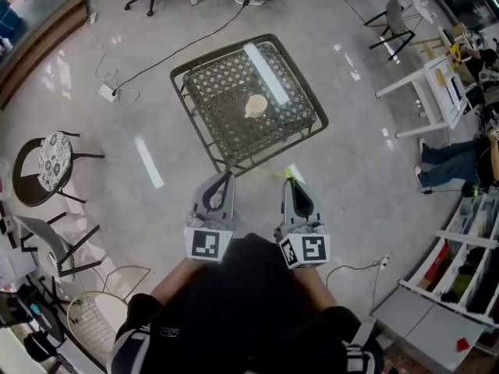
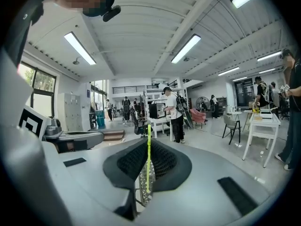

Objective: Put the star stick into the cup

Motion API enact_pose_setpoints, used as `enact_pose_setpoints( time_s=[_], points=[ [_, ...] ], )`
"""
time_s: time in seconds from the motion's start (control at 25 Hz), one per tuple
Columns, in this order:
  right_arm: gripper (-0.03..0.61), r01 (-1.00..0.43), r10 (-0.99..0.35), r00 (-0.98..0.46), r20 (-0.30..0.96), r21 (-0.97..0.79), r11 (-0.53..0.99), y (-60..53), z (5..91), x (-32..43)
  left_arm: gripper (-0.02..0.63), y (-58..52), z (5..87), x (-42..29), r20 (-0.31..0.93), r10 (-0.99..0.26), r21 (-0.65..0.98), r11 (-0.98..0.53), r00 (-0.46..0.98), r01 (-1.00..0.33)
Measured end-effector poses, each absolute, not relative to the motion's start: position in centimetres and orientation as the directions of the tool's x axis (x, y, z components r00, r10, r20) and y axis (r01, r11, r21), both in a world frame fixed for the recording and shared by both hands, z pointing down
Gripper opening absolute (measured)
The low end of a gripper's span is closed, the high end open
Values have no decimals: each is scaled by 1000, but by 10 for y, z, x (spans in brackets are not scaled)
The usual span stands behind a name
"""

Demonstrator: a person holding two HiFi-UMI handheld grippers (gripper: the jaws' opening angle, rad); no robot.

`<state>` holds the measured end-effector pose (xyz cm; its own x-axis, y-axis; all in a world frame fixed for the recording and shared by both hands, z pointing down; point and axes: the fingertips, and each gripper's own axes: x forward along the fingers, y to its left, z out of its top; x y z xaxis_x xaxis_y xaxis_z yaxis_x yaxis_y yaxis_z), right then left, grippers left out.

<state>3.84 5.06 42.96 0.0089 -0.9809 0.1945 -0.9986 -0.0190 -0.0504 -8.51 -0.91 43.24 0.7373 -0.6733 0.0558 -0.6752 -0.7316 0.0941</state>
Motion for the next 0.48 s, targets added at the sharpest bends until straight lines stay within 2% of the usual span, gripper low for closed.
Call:
enact_pose_setpoints(
  time_s=[0.48],
  points=[
    [21,-1000,-981,0,196,-21,-4,-5,429,39,15,-52,436,-95,40,-687,82,-722,726,-687]
  ],
)
